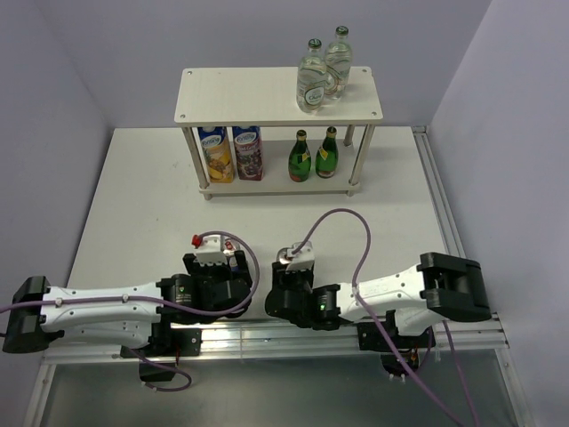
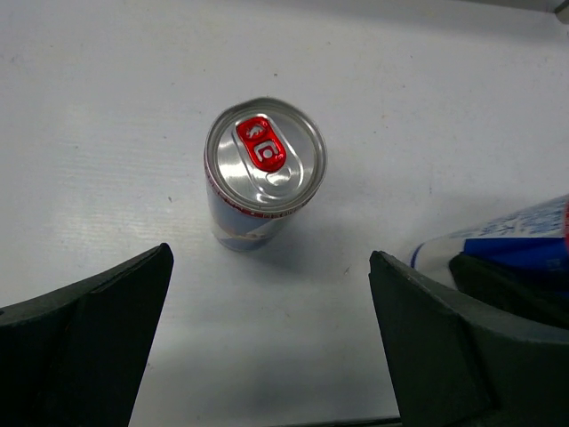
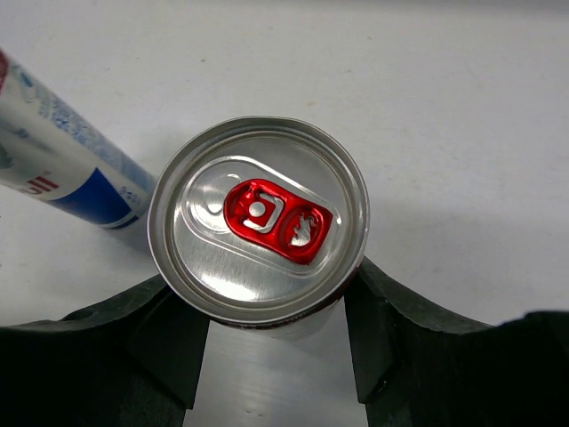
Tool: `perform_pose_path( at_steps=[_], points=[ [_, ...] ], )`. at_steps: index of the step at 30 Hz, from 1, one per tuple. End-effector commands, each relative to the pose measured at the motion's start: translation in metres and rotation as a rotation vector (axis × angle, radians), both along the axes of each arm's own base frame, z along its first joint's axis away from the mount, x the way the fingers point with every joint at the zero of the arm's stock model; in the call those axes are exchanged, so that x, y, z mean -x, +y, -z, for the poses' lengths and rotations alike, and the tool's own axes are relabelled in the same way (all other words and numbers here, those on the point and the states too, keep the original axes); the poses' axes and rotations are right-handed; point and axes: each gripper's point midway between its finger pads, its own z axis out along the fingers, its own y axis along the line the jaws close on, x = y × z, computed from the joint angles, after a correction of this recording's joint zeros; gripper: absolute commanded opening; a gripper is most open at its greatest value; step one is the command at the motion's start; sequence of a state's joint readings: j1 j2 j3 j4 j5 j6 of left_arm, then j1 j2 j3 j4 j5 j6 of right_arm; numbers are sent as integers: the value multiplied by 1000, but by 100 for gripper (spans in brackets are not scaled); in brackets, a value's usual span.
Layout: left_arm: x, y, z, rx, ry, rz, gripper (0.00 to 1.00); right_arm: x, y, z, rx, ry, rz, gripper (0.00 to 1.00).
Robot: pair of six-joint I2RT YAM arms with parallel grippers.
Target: Place and organize the beverage onto the shelf
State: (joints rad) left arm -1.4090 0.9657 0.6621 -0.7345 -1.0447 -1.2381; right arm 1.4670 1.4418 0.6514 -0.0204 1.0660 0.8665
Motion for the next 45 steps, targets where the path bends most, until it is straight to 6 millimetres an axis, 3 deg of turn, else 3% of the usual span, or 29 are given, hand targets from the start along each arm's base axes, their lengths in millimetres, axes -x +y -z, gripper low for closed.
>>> perform_pose_path(
  at_steps=[1, 7, 8, 10, 11, 13, 15, 19, 22, 25, 27, 28, 30, 31, 32, 33, 35, 36, 38, 39, 40, 42, 43, 45],
  points=[
    [-2, -14, 8, 82, -21, -3, 99, -7, -24, -16, -83, -44, 112, 7],
    [-10, -22, 40, 16, -53, -1, 99, -4, -33, -25, -112, -48, 117, 6],
    [-16, -31, 38, 59, -66, -5, 99, -4, -33, -27, -118, -49, 119, 6],
    [-27, -24, 53, 6, -62, -24, 99, -3, -35, -29, -123, -49, 120, 6],
    [-33, -31, 50, 52, -76, -31, 99, -2, -36, -29, -123, -48, 122, 6],
    [-40, -22, 64, 7, -73, -29, 99, -1, -40, -29, -124, -46, 128, 6],
    [-55, -24, 61, 66, -98, -43, 99, 2, -43, -27, -110, -45, 126, 6],
    [-73, -7, 72, 52, -99, -84, 98, 5, -47, -23, -118, -36, 128, 5],
    [-83, -9, 73, 47, -106, -85, 94, 6, -47, -21, -108, -35, 129, 5],
    [-90, -18, 69, 29, -121, -66, 81, 6, -45, -21, -96, -39, 128, 4],
    [-93, -22, 72, -7, -120, -47, 66, 5, -42, -24, -96, -42, 130, 4],
    [-96, -27, 68, 0, -124, -41, 50, 5, -41, -23, -93, -43, 129, 4],
    [-98, -28, 69, -22, -115, -41, 31, 5, -40, -24, -89, -43, 129, 4],
    [-101, -32, 62, -11, -119, -50, 13, 6, -39, -27, -91, -46, 129, 3],
    [-98, -25, 67, -61, -92, -60, 6, 5, -40, -28, -91, -49, 132, 3],
    [-98, -25, 59, -46, -88, -76, 0, 5, -41, -30, -79, -50, 132, 3],
    [-102, -32, 35, -30, -90, -83, 0, 5, -40, -40, -87, -59, 132, 3],
    [-98, -25, 23, -66, -81, -73, 0, 5, -41, -44, -86, -61, 131, 2],
    [-102, -32, -21, -28, -112, -67, 0, 5, -41, -56, -100, -69, 123, 2],
    [-99, -23, -39, -63, -120, -50, 0, 4, -42, -61, -107, -72, 121, 1],
    [-104, -26, -74, -21, -157, -55, 0, 5, -42, -68, -119, -76, 114, 1],
    [-104, -21, -112, -36, -192, -19, 0, 5, -42, -77, -136, -79, 108, 0],
    [-108, -16, -143, -22, -216, -28, 0, 5, -43, -84, -145, -84, 104, 0],
    [-113, -12, -174, -55, -247, -2, 0, 4, -43, -93, -163, -90, 99, 0]
  ],
)
